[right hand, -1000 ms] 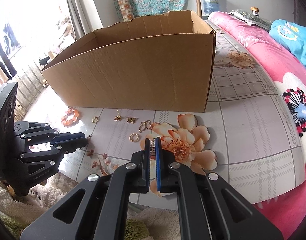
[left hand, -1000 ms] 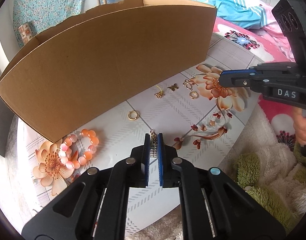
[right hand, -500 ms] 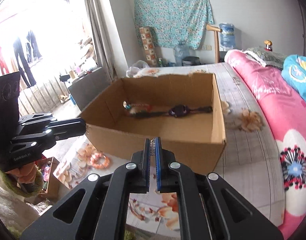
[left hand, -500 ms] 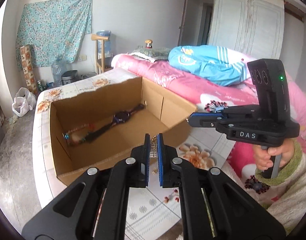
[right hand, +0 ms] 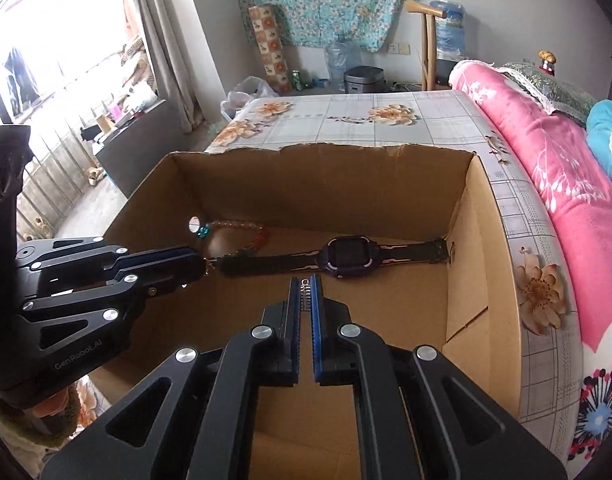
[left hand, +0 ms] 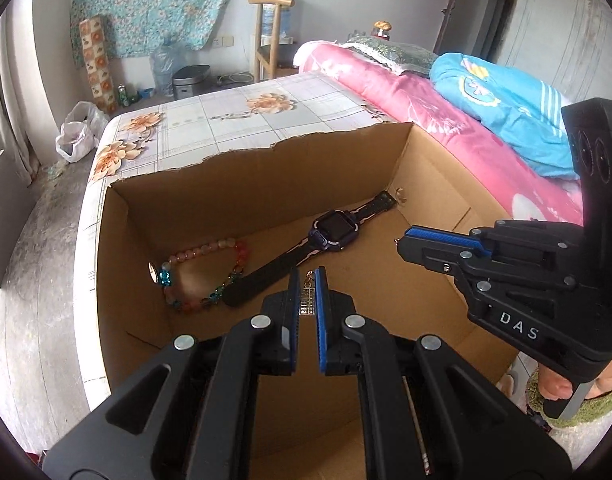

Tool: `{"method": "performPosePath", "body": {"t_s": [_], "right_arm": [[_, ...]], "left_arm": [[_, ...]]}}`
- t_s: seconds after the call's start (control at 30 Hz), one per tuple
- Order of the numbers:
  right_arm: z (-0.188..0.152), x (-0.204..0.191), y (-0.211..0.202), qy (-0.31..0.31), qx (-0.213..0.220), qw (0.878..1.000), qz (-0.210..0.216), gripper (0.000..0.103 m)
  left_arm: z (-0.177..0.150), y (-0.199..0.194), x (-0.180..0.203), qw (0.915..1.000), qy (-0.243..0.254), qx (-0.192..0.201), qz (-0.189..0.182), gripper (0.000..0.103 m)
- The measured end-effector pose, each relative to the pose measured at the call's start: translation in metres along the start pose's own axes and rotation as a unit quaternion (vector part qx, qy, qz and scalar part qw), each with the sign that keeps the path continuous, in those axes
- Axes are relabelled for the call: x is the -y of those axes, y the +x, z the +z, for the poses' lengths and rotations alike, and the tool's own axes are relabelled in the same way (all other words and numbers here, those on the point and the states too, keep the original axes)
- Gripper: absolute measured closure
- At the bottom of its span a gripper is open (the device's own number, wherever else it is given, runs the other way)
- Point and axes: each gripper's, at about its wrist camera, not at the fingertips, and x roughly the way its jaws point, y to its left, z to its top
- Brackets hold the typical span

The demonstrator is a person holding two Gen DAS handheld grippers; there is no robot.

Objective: Organize jewelry
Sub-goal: 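Open both tools to drop the charms into the box, then withdraw both tools from the box back over the jewelry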

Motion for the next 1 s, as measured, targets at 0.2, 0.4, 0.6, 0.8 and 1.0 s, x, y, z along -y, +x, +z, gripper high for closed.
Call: {"method": "performPosePath", "body": {"t_s": [0.2,0.4,0.6,0.8,1.0], "right_arm": [[0.003,0.005,0.0,0.012,0.011,1.0,-0.008,0.096],[-0.002,0.007,-0.01,0.014,0.026,0.999,-0.015,0.085],[-0.003,0.008,-0.029,0.02,0.051,0.998,-0.006,0.077],[-0.009,0.005,-0.062,0.025,0.098,0.995,0.025,0.069],[-0.021,-0.003,-0.096,0.025,0.133,0.99,0.048,0.058]], "left_arm": [[-0.002,0.005,0.0,0.9999,-0.009,-0.003,0.012,0.092],[-0.001,0.002,0.0,0.9997,-0.006,0.005,0.025,0.084],[0.0,-0.017,0.004,0.9991,-0.001,0.03,0.03,0.075],[-0.009,-0.052,0.013,0.9971,0.016,0.069,0.025,0.052],[-0.027,-0.09,0.02,0.9945,0.018,0.101,0.02,0.028]]}}
